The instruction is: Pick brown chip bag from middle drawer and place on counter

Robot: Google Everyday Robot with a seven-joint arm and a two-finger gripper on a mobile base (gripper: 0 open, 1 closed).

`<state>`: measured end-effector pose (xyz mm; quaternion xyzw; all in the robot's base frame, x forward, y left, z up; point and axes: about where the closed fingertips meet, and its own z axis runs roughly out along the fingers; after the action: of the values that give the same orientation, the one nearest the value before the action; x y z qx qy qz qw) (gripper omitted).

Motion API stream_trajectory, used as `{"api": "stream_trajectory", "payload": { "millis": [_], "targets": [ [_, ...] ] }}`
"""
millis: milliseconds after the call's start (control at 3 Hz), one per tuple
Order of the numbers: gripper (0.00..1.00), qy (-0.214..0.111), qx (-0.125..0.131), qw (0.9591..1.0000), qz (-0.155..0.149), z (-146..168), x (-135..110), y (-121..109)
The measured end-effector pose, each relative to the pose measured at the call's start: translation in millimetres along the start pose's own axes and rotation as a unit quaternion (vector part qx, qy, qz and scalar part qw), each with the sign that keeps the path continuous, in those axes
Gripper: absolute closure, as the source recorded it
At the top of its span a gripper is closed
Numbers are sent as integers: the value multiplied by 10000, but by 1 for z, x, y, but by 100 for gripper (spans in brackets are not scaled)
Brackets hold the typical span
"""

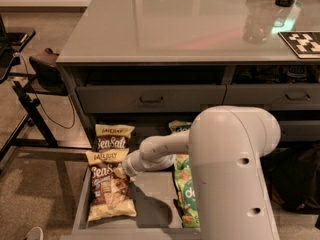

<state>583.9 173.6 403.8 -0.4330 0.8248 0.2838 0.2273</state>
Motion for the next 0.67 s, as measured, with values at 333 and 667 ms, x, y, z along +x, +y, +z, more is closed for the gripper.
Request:
{"api": "stream_trajectory", "payload": {
  "millis": [333, 667],
  "targets": [
    [100, -215, 179, 9990, -356, -39, -13, 11],
    [100, -483, 293, 9950, -829, -93, -24, 34]
  ]
}}
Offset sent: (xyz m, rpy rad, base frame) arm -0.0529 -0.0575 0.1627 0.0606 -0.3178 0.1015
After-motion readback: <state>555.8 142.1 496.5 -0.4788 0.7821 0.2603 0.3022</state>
